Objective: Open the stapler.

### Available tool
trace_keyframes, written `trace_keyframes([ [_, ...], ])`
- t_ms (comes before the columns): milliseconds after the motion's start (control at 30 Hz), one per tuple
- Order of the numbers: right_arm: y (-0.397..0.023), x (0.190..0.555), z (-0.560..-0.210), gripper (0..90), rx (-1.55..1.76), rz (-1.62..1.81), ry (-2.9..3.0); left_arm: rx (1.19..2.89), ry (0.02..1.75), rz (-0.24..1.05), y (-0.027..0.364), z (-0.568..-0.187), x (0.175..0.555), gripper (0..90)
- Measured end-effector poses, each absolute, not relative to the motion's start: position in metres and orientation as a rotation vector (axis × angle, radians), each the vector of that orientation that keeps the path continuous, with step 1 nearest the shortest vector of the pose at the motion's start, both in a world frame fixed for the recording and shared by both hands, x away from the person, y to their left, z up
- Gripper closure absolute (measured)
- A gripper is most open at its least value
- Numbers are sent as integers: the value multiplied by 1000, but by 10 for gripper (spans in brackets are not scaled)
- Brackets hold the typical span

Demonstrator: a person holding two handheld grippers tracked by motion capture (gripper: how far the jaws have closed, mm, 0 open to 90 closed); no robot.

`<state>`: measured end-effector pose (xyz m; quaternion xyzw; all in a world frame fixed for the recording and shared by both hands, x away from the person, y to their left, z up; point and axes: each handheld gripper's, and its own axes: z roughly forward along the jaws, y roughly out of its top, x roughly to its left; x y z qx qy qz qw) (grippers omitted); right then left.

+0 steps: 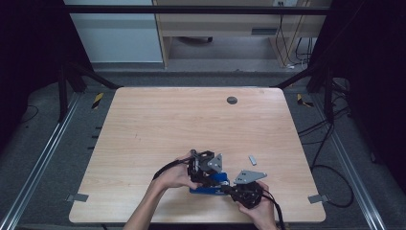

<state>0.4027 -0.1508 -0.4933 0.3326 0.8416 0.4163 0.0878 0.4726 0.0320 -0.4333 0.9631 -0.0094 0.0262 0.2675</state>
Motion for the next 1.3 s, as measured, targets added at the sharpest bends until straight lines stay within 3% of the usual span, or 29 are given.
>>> trace_keyframes([
  [1300, -174, 403, -482, 900, 900, 1373, 2429, 2552, 5, 109, 37, -438, 469, 649],
])
